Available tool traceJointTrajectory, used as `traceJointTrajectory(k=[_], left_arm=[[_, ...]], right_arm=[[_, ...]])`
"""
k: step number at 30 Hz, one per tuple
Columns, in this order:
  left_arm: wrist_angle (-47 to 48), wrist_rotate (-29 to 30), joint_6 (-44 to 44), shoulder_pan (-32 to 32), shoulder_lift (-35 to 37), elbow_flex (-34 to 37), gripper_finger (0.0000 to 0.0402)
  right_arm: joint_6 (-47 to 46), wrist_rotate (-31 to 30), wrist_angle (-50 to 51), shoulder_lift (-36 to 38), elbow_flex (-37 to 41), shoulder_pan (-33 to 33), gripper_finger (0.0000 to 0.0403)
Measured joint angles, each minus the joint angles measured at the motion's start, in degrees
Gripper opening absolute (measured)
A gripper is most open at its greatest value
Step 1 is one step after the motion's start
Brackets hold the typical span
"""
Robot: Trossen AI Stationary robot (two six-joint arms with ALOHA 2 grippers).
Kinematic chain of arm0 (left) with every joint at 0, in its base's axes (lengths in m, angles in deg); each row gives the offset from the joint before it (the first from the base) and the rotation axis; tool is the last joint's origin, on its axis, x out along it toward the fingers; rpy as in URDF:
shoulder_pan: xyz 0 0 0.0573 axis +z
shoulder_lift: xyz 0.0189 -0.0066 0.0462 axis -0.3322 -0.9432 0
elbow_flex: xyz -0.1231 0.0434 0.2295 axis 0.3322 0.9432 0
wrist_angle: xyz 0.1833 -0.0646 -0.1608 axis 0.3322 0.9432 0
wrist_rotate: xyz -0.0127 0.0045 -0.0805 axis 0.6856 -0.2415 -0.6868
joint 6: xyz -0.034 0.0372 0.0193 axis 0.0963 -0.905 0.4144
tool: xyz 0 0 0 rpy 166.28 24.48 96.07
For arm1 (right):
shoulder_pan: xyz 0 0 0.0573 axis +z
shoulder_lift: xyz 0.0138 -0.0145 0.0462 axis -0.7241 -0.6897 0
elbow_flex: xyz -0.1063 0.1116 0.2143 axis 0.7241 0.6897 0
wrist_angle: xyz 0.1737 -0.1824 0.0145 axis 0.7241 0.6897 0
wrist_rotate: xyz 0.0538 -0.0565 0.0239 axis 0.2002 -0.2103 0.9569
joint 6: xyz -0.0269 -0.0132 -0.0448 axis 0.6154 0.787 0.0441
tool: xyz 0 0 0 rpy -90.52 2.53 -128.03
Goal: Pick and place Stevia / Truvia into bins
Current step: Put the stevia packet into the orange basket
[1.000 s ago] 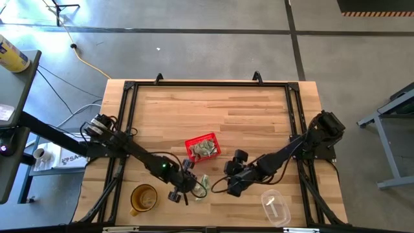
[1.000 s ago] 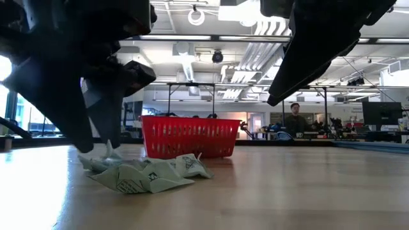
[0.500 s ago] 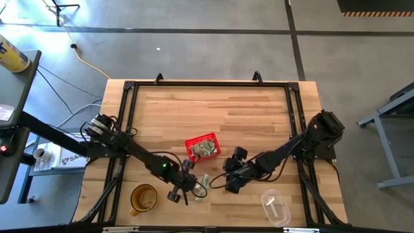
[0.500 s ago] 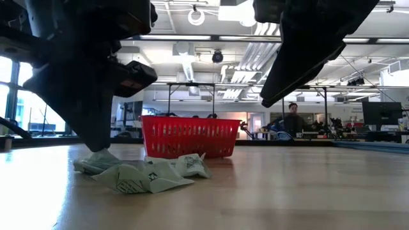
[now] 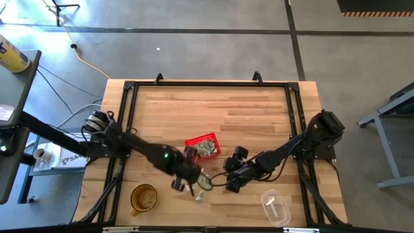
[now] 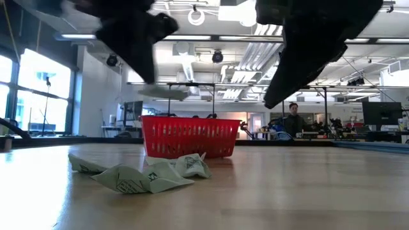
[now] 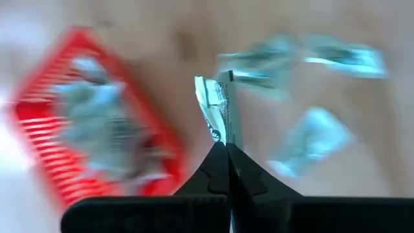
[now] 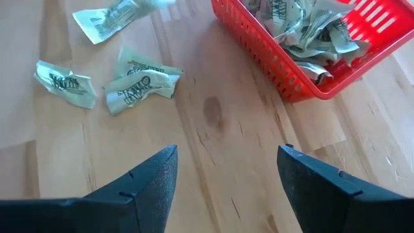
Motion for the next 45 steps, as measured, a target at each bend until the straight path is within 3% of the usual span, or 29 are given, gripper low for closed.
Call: traceJointTrajectory(k=[8, 13, 16, 22, 29, 33, 36, 39, 45], left_arm=[[0.7, 5.8, -7.6, 11.5, 0.1, 1.3, 0.0025], [-1.9, 3.3, -6.1, 18.2, 0.1, 3.4, 0.0055], [-2.1, 1.3, -3.5, 18.9, 0.1, 3.4, 0.0086], [2.5, 2.2, 3.3, 15.2, 0.1, -0.3, 0.0156], [8.1, -9.4, 6.6, 4.4, 0.1, -3.0, 0.0215], [1.8, -12.0, 7.8, -1.7, 0.1, 1.6, 0.0224], [-5.5, -9.2, 11.8, -4.6, 0.1, 5.3, 0.0221], [-10.7, -6.0, 12.3, -6.0, 0.1, 7.6, 0.0217], [-20.1, -9.1, 16.2, -6.1, 0.0, 13.4, 0.0216]], right_arm=[[-3.4, -0.7, 7.7, 0.0, 0.0, 4.8, 0.0255], [-6.6, -0.9, 9.2, 0.0, 0.0, 7.4, 0.0255], [-7.6, -1.0, 8.9, 0.0, 0.0, 8.1, 0.0255], [-7.3, -0.9, 8.9, 0.0, 0.0, 8.1, 0.0255], [-1.4, -1.5, 8.5, 0.0, 0.0, 8.0, 0.0255], [3.5, 1.0, 7.1, 0.0, 0.0, 6.7, 0.0255], [6.5, 3.7, 6.0, 0.0, 0.0, 5.2, 0.0255], [8.9, 4.0, 4.5, 0.0, 0.0, 4.0, 0.0255], [14.4, 8.3, 0.1, -0.1, 0.0, 1.3, 0.0255]])
